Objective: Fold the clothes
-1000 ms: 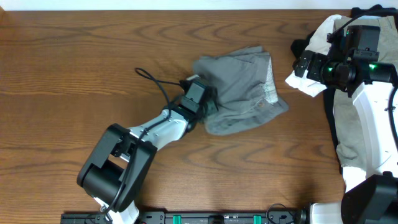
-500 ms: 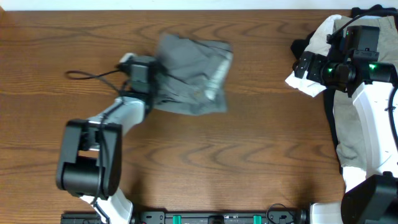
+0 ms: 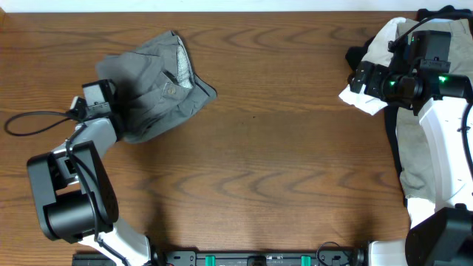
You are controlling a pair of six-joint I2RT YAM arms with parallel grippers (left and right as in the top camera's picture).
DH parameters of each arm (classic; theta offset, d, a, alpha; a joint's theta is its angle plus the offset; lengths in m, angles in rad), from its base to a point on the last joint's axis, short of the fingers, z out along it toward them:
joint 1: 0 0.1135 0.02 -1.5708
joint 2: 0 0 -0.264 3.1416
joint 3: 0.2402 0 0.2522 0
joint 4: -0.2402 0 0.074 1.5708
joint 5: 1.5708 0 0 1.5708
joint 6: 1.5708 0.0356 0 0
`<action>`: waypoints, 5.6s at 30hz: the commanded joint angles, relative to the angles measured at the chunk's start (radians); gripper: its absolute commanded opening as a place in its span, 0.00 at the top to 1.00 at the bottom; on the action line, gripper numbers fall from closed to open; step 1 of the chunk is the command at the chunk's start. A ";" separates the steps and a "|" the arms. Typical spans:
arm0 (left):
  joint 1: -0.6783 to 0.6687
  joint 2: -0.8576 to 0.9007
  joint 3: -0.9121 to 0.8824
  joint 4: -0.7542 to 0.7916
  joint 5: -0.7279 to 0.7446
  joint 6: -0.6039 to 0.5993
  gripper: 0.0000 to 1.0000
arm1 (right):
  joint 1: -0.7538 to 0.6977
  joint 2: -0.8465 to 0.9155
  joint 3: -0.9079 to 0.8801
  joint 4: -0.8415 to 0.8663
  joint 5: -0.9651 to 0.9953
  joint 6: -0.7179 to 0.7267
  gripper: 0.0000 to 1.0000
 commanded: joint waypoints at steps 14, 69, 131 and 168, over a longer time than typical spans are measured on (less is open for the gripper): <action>-0.038 -0.478 0.002 0.004 0.226 0.627 0.02 | 0.004 0.003 0.000 0.005 -0.005 0.011 0.01; -0.296 0.379 0.204 0.729 0.050 0.989 0.30 | 0.004 0.003 -0.002 -0.026 -0.012 0.012 0.02; -0.203 0.435 0.467 -0.026 0.259 0.996 0.21 | 0.010 0.003 -0.006 -0.020 -0.004 0.018 0.01; -0.164 0.132 0.477 0.114 0.089 0.846 0.10 | 0.010 0.003 -0.021 -0.019 -0.009 0.018 0.01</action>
